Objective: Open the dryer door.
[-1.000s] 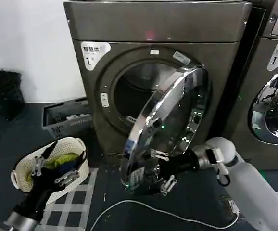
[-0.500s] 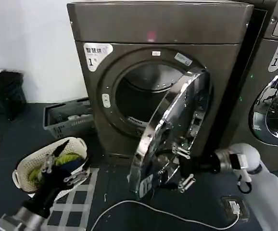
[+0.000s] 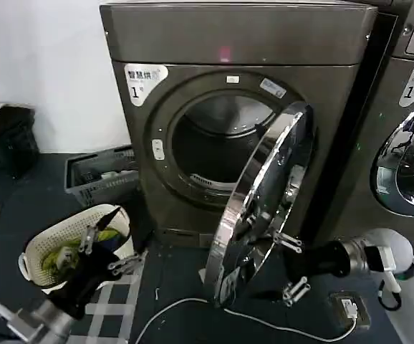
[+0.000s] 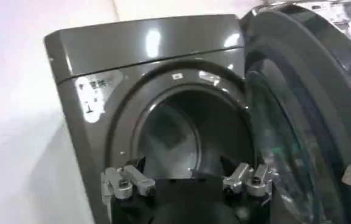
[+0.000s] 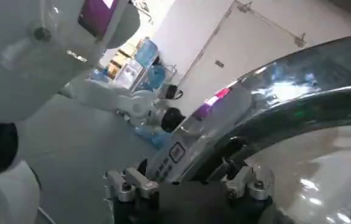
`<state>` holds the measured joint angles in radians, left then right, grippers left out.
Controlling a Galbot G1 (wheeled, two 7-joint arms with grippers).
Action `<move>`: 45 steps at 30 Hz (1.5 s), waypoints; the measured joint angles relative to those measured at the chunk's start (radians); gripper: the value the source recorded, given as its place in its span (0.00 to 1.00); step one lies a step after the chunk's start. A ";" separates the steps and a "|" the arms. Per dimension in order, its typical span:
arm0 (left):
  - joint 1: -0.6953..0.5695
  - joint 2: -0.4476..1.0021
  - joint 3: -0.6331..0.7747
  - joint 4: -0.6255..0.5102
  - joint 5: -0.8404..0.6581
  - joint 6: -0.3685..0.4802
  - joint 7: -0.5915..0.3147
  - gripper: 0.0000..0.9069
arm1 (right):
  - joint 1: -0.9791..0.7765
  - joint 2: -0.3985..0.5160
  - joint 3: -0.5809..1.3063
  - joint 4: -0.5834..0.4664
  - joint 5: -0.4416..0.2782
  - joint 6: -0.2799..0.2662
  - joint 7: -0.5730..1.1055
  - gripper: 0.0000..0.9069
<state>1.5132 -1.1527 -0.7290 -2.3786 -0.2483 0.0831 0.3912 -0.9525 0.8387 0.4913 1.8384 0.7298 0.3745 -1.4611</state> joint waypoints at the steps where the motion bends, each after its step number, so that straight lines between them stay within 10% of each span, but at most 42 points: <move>1: -0.006 0.007 0.006 0.005 -0.003 -0.005 0.006 1.00 | -0.018 0.000 0.015 0.006 -0.003 0.001 0.000 1.00; 32: -0.514 0.135 0.559 0.317 -0.051 -0.078 0.114 1.00 | -0.618 0.415 0.933 0.060 0.114 0.160 0.009 1.00; 45: -0.737 0.078 0.809 0.425 -0.061 -0.104 0.122 1.00 | -0.695 0.584 1.314 -0.025 -0.008 0.274 0.473 1.00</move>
<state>0.7764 -1.0749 0.0805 -1.9535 -0.3096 -0.0208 0.5131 -1.6474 1.4231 1.8058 1.8133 0.7221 0.6489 -0.9884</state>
